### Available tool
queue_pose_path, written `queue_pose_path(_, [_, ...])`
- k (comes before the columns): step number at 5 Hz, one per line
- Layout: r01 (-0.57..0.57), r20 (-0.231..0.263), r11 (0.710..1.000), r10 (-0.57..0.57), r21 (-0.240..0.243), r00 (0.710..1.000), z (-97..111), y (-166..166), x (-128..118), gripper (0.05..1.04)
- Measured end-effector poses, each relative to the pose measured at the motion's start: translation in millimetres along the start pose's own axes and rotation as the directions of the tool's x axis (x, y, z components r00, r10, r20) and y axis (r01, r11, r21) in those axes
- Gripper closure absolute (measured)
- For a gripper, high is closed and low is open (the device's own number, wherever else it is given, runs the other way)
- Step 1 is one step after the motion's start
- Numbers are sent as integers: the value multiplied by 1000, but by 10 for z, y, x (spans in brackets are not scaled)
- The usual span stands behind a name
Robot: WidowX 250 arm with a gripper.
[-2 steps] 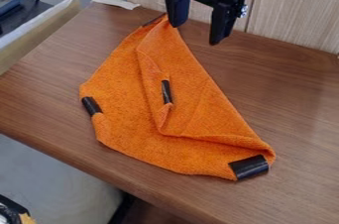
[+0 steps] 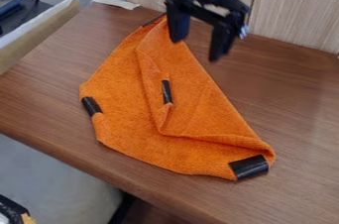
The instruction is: The cloth was folded
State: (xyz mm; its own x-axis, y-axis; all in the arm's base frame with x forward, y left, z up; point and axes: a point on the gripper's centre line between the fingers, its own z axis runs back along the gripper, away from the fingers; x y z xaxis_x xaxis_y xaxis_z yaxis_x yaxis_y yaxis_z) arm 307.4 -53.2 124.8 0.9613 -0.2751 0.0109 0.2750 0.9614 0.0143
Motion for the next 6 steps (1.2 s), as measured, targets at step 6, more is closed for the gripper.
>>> queue_pose_path(6, [209, 5, 978, -208, -15, 978, -993, -890, -278, 110])
